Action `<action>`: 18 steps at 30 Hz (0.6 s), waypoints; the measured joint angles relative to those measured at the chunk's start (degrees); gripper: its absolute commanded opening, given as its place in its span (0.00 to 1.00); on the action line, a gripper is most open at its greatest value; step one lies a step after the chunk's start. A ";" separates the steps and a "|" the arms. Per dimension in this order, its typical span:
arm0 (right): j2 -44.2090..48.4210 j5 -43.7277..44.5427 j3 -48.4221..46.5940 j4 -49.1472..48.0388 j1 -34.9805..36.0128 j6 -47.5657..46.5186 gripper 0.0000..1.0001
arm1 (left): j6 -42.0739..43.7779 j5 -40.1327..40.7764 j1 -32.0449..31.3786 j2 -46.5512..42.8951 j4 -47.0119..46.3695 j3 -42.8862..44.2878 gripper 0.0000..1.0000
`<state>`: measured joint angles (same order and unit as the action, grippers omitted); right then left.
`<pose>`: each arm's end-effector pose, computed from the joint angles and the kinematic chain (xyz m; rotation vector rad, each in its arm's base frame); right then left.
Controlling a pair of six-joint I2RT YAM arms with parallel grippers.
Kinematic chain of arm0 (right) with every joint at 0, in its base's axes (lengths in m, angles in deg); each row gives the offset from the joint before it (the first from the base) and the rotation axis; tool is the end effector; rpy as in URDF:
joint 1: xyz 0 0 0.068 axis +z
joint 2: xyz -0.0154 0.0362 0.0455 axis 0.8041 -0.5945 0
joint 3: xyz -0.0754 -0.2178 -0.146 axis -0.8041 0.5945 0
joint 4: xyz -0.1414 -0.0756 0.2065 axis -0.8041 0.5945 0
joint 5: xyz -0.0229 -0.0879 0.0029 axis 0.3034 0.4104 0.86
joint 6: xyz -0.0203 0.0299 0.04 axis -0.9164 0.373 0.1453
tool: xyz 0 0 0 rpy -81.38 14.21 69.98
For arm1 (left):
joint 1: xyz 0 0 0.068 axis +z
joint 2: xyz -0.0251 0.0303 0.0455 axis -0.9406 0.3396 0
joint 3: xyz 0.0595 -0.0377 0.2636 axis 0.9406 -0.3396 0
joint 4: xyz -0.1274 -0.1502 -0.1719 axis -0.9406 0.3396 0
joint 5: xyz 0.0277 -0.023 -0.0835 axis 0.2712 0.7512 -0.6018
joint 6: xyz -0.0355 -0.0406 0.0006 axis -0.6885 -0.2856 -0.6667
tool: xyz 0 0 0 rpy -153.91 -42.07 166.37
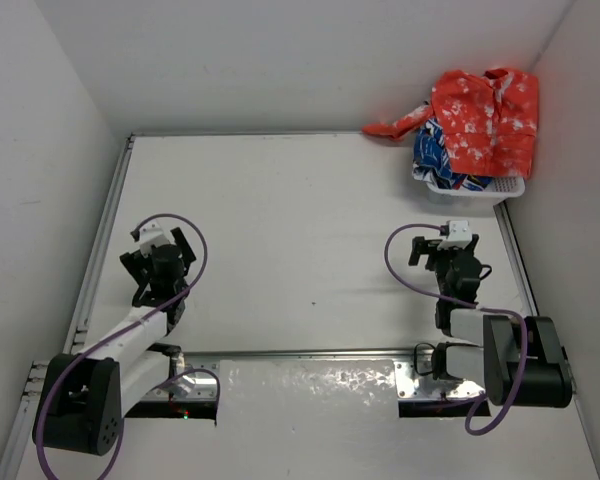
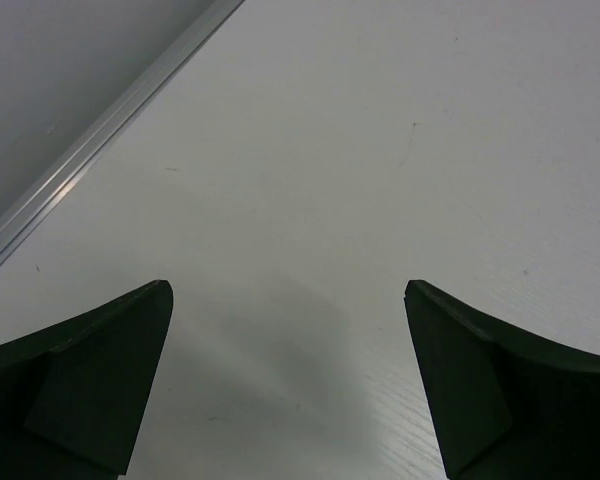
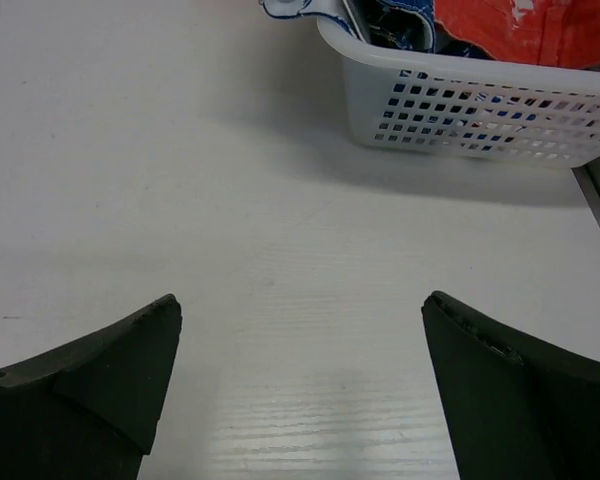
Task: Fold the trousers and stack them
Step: Grab the trousers from the pile
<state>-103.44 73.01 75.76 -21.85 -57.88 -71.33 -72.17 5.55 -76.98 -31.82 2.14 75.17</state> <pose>0.1847 -0.0138 0.1416 0.1100 1.7076 -0.0057 0.1820 0.0008 0.1648 -0.4899 1.8301 0.4629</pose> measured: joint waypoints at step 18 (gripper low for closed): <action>9.66 -2.84 -39.54 50.03 -1.77 -0.28 0.00 | 31.80 -32.46 -0.37 6.97 15.17 18.05 1.00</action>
<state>-93.78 70.17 36.22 28.18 -59.65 -71.62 -40.37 -26.91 -77.35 -24.85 17.31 93.22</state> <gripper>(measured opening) 0.177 0.996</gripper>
